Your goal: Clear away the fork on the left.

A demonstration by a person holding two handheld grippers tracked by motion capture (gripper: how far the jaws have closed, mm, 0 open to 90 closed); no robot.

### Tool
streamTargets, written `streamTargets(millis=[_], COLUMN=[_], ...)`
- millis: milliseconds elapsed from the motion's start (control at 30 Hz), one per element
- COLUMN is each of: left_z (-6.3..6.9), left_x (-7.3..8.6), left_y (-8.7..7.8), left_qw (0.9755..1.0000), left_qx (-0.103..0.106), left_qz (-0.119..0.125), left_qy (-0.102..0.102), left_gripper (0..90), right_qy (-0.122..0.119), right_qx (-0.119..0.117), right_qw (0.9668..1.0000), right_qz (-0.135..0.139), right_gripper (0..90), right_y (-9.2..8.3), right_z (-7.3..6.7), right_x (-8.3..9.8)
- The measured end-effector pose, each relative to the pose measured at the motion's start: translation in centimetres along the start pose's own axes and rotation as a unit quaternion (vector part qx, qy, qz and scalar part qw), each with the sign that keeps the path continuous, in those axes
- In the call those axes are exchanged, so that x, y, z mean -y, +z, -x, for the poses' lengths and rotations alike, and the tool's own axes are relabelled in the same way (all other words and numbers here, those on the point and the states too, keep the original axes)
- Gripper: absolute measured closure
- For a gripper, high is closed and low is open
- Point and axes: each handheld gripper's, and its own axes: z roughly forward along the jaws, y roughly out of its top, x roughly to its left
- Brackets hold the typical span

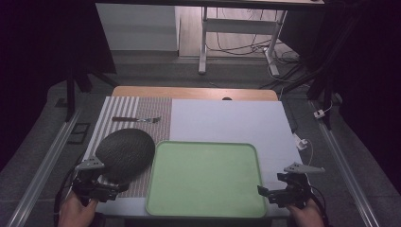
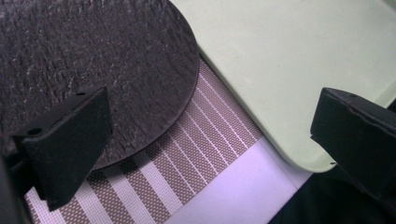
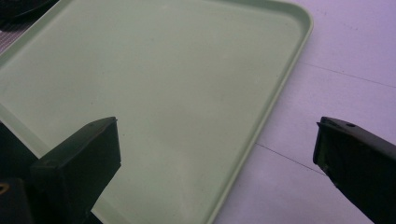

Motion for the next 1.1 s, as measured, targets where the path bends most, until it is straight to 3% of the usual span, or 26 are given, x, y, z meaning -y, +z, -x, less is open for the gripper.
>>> streamTargets(millis=[400,767,1100], left_z=[-1.1,-2.4,-3.6], left_x=[-0.8,-2.2,-3.7], left_y=[1.5,2.7,4.2], left_qw=[1.0,0.9993,0.999], left_qx=[-0.004,-0.025,-0.028], left_qz=[-0.004,-0.025,-0.032], left_qy=[0.004,0.007,-0.008], left_gripper=[0.0,0.0,0.0], right_qy=[-0.001,-0.001,-0.001], right_qx=[0.0,0.001,0.0], right_qw=[1.0,1.0,1.0], right_qz=[-0.001,-0.002,-0.002], right_gripper=[0.8,0.8,0.8], right_y=[0.0,0.0,0.1], right_z=[0.0,0.0,0.0], right_x=[0.0,0.0,0.0])
